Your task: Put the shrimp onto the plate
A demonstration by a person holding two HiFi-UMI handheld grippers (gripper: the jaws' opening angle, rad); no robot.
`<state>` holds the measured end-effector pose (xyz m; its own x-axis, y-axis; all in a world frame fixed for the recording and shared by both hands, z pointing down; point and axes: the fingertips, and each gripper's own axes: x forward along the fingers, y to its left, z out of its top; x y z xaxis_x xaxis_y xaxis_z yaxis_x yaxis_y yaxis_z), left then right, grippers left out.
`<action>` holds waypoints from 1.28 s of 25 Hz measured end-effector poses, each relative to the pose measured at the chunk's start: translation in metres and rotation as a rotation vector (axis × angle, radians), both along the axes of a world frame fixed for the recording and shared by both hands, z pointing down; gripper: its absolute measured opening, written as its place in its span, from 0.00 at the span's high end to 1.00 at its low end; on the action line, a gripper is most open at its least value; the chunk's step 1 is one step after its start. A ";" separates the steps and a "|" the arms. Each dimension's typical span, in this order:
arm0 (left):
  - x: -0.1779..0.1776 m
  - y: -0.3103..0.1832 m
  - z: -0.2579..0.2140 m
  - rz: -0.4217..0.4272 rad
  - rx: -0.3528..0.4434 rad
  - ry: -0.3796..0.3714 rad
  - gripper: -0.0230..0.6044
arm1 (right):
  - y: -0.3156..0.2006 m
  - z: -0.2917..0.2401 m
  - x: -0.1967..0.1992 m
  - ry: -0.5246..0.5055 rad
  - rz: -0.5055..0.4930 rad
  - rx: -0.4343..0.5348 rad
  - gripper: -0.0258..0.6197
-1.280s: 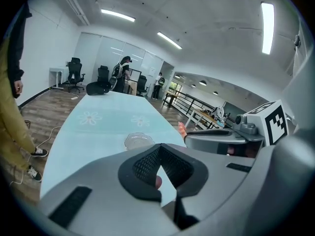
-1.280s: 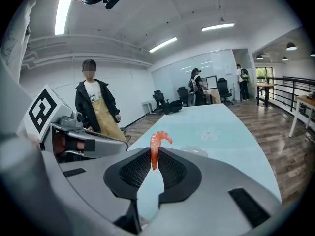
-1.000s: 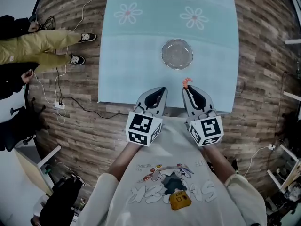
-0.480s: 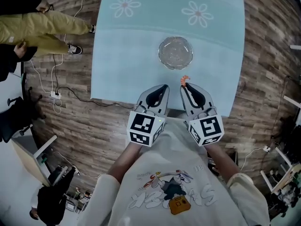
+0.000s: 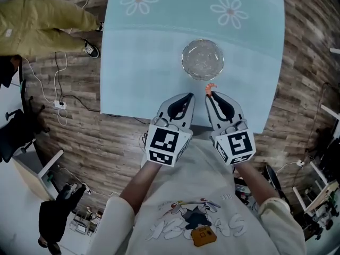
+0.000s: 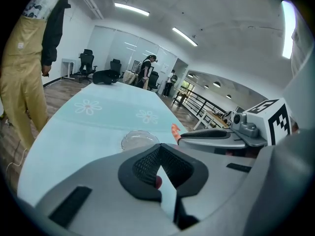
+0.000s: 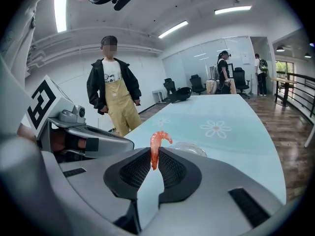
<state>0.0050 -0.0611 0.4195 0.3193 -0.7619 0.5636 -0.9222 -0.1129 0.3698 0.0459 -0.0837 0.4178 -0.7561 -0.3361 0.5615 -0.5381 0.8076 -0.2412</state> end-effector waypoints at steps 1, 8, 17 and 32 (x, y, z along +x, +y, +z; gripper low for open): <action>-0.002 -0.001 0.004 0.001 -0.004 0.000 0.95 | -0.001 0.003 -0.003 0.003 -0.004 -0.001 0.86; 0.000 -0.006 0.029 0.042 -0.029 0.010 0.95 | -0.013 0.024 -0.013 0.017 -0.010 0.005 0.86; -0.007 -0.005 0.063 0.020 -0.070 0.015 0.95 | -0.021 0.058 -0.009 0.046 -0.008 -0.022 0.86; -0.007 -0.017 0.102 -0.010 -0.112 0.031 0.95 | -0.042 0.101 -0.015 0.072 -0.012 -0.052 0.86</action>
